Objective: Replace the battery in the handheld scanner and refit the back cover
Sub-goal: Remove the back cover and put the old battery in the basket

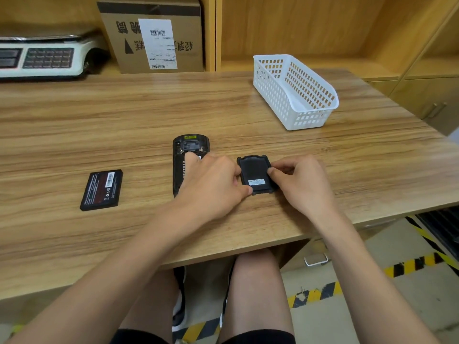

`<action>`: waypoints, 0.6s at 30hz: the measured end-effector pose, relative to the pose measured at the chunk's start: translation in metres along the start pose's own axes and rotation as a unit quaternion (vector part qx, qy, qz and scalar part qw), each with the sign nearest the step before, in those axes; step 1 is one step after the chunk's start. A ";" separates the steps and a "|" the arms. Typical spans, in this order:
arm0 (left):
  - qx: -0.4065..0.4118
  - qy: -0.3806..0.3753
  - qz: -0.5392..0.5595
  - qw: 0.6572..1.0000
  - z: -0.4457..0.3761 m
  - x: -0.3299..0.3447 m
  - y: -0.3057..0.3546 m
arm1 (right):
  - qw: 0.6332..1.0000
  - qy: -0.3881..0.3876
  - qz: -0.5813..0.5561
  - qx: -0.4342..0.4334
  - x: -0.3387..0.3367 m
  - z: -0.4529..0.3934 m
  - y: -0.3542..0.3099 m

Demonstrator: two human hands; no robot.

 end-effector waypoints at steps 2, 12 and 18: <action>0.005 0.001 -0.007 1.000 -0.001 0.000 0.000 | 1.000 0.000 0.010 0.003 0.000 0.000 -0.001; 0.046 0.062 0.036 0.996 0.007 -0.021 -0.006 | 0.997 0.027 0.053 -0.042 -0.012 0.001 -0.024; 0.047 0.127 0.074 0.988 0.019 -0.059 -0.047 | 0.990 -0.043 0.018 -0.132 0.006 0.011 -0.075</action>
Point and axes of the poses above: each hand's wrist, its own z-axis away from the middle knuckle, its own x-axis out of the palm, y = z × x, the point moved 10 cm from there along -z, towards the middle knuckle, and after that the axes turned 4 degrees about z, right-handed, at the moved point
